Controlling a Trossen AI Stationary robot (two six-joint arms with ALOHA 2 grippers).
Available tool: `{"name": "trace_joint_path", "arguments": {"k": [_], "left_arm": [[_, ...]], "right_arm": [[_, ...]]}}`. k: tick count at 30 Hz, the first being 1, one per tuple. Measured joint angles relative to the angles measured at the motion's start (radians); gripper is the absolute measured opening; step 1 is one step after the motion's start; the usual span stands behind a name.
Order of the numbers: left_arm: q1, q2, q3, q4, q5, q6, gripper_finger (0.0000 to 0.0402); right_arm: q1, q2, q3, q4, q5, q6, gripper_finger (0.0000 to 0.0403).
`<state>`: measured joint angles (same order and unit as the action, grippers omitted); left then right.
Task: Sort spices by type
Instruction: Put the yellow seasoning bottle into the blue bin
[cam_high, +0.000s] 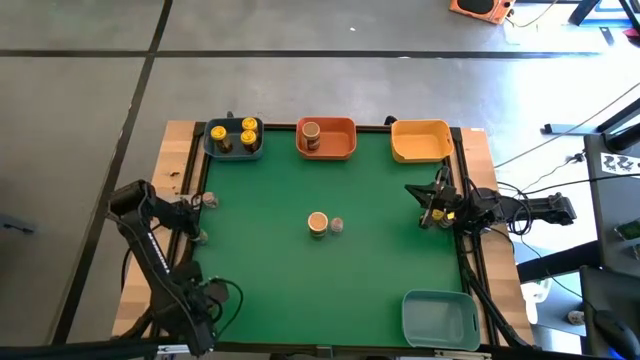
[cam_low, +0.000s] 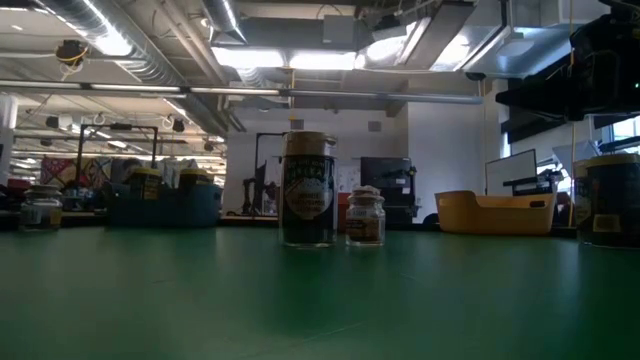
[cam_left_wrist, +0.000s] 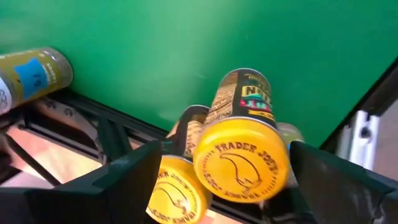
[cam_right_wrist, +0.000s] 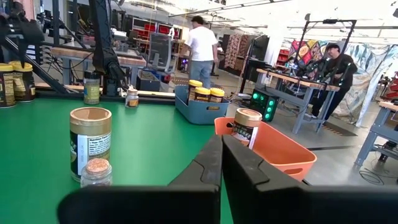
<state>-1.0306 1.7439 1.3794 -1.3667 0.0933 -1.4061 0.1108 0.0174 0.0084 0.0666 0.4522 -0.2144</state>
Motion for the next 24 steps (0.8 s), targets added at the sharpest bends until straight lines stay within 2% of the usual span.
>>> {"name": "trace_joint_path", "arguments": {"k": [6, 11, 22, 24], "left_arm": [[0.0, 0.0, -0.049, 0.059, 0.048, 0.07, 0.0347], [-0.001, 0.0, -0.073, 0.087, 0.059, 0.072, 0.0336], [0.011, 0.0, -0.101, 0.129, 0.063, 0.07, 0.0227], [0.018, 0.0, -0.101, 0.127, 0.064, 0.054, 0.0217]], "right_arm": [[0.0, 0.0, 0.0, 0.0, 0.0, 0.0, 0.0012], [0.0, 0.0, 0.0, 0.0, 0.0, 0.0, 0.0012], [0.0, 0.0, 0.0, 0.0, 0.0, 0.0, 0.0012], [0.0, 0.0, 0.0, 0.0, 0.0, 0.002, 0.0012]]}}
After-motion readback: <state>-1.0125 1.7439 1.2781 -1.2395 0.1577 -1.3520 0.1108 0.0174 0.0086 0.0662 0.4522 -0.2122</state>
